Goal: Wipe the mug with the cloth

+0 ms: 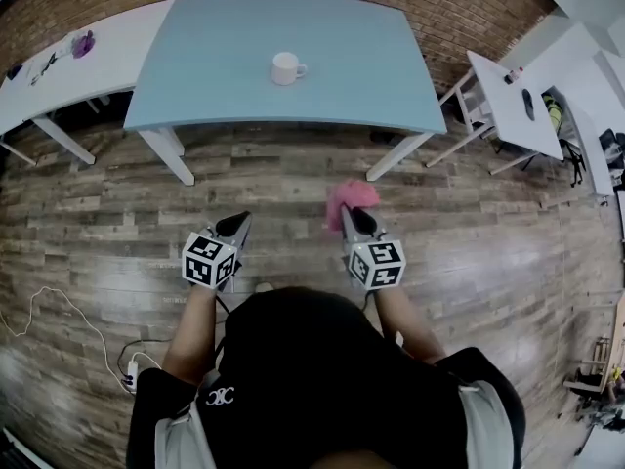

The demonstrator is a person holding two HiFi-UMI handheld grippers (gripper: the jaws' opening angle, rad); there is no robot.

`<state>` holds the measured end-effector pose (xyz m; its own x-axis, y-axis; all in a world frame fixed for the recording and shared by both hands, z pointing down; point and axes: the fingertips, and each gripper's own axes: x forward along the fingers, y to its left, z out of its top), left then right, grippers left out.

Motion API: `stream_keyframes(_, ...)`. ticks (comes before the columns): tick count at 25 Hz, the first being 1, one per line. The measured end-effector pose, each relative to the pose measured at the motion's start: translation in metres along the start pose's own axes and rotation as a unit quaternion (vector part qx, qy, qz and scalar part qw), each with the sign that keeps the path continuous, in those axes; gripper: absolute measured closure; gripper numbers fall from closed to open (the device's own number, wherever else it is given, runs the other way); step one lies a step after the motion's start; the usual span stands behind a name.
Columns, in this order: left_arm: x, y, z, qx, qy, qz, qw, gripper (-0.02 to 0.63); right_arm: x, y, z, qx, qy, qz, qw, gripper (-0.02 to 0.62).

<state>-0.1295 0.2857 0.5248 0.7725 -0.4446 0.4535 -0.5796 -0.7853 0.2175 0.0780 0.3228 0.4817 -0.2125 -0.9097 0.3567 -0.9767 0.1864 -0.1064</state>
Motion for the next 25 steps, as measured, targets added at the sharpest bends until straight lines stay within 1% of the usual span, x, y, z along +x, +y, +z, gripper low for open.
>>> stream_keyframes(6, 0.0, 0.008, -0.002, -0.008, -0.003, -0.02, 0.9998, 0.601, 0.004, 0.01, -0.005, 0.0, 0.01, -0.009, 1.0, 0.56)
stream_keyframes(12, -0.004, 0.025, -0.001, -0.011, -0.01, -0.029, 0.9995, 0.601, 0.006, 0.013, -0.005, 0.0, 0.012, -0.035, 0.999, 0.56)
stream_keyframes(18, -0.003, 0.042, 0.01, -0.018, -0.02, -0.023, 0.9994, 0.601, 0.014, 0.008, 0.019, -0.017, -0.002, -0.036, 0.999, 0.56)
stream_keyframes(22, 0.01, 0.053, 0.009, -0.014, -0.007, -0.024, 0.9996, 0.601, 0.032, 0.01, 0.023, -0.022, 0.0, -0.026, 0.999, 0.56)
stream_keyframes(25, 0.023, 0.065, 0.018, -0.006, -0.004, -0.021, 0.9998, 0.601, 0.046, 0.002, 0.03, -0.023, -0.008, -0.017, 1.0, 0.56)
